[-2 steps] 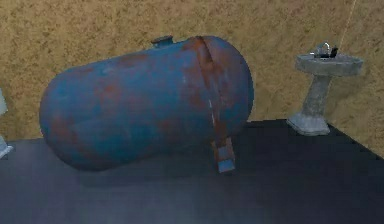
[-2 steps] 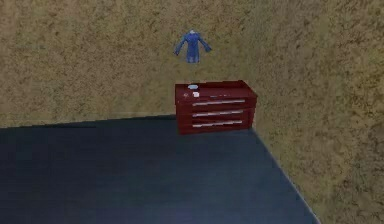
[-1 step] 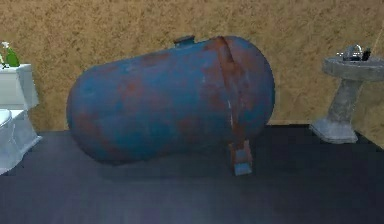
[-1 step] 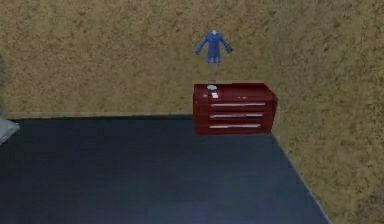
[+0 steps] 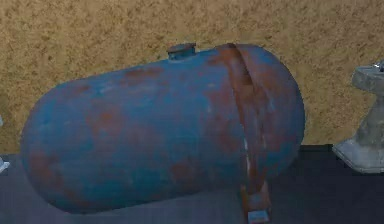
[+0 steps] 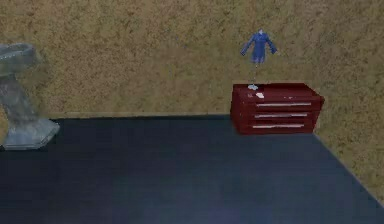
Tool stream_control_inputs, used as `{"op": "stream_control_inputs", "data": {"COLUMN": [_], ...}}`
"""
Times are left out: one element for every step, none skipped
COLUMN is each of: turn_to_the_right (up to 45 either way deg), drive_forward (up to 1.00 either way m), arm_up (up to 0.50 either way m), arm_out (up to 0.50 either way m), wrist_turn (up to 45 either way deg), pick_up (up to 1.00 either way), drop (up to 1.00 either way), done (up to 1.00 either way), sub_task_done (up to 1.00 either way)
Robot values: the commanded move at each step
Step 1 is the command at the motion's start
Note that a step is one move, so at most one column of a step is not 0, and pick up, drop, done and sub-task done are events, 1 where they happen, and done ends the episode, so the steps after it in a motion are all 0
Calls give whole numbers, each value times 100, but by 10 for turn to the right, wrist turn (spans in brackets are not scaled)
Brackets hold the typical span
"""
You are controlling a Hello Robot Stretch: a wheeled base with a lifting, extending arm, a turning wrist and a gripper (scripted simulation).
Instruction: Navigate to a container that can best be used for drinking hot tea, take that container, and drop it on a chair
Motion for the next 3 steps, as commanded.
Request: {"op": "stream_control_inputs", "data": {"turn_to_the_right": [-450,-150,0], "drive_forward": [0,0,100], "arm_up": [0,0,0], "arm_out": [0,0,0], "wrist_turn": [0,0,0], "pick_up": [0,0,0], "drop": [0,0,0], "done": [0,0,0], "sub_task_done": [0,0,0]}}
